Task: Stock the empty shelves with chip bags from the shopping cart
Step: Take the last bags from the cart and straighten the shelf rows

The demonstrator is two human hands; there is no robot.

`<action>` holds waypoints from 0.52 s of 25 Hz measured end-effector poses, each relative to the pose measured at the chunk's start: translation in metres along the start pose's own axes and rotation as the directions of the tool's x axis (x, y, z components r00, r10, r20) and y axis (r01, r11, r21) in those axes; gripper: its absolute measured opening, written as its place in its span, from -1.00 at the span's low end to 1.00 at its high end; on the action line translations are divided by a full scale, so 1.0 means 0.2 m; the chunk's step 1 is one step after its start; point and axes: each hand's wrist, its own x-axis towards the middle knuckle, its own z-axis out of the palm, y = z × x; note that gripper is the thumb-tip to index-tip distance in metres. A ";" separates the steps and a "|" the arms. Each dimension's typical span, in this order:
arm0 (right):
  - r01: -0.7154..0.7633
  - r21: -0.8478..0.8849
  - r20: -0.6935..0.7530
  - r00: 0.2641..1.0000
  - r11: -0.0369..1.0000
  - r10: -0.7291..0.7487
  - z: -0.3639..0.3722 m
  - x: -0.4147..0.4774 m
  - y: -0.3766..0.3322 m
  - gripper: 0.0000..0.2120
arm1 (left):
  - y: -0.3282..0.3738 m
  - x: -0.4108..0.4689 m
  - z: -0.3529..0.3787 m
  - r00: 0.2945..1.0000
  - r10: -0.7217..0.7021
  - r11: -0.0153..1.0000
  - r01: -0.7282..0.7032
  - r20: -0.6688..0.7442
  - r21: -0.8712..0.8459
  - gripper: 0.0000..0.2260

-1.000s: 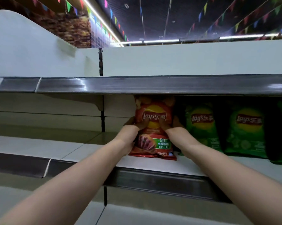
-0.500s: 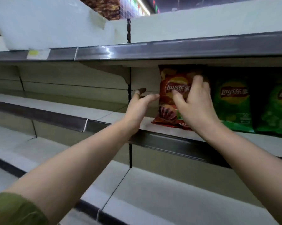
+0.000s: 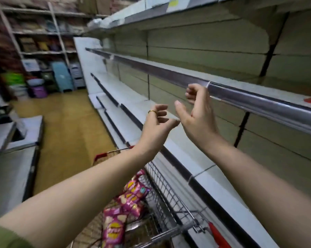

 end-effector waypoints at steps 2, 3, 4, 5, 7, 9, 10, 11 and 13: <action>-0.066 0.058 0.124 0.991 0.996 0.058 0.22 -0.03 0.01 -0.60 | -0.13 -0.01 -0.21 0.992 -0.103 0.993 0.107 -0.072 0.058 -0.56; -0.093 0.069 0.187 0.979 0.993 0.079 0.33 -0.05 0.02 -0.60 | -0.20 -0.01 -0.31 0.983 -0.144 0.986 0.152 -0.115 0.067 -0.58; -0.116 0.070 0.241 0.966 0.991 0.096 0.45 -0.07 0.03 -0.60 | -0.27 -0.01 -0.40 0.972 -0.179 0.979 0.191 -0.153 0.069 -0.61; -0.138 0.069 0.286 0.952 0.988 0.113 0.55 -0.08 0.04 -0.60 | -0.33 -0.01 -0.48 0.960 -0.211 0.972 0.227 -0.184 0.065 -0.63; -0.187 0.054 0.374 0.915 0.981 0.154 0.75 -0.12 0.09 -0.58 | -0.44 0.02 -0.61 0.935 -0.266 0.958 0.283 -0.232 0.044 -0.64; -0.243 0.016 0.439 0.873 0.970 0.211 0.94 -0.16 0.15 -0.57 | -0.56 0.06 -0.71 0.915 -0.308 0.945 0.326 -0.259 0.027 -0.66; -0.270 0.000 0.460 0.855 0.963 0.239 1.02 -0.19 0.19 -0.57 | -0.63 0.08 -0.75 0.902 -0.334 0.935 0.354 -0.272 0.024 -0.65; -0.299 -0.012 0.478 0.837 0.954 0.268 1.10 -0.21 0.23 -0.56 | -0.70 0.10 -0.79 0.886 -0.364 0.922 0.386 -0.288 0.023 -0.65; -0.361 -0.058 0.520 0.785 0.931 0.337 1.21 -0.27 0.34 -0.54 | -0.84 0.12 -0.83 0.849 -0.434 0.887 0.462 -0.302 0.024 -0.64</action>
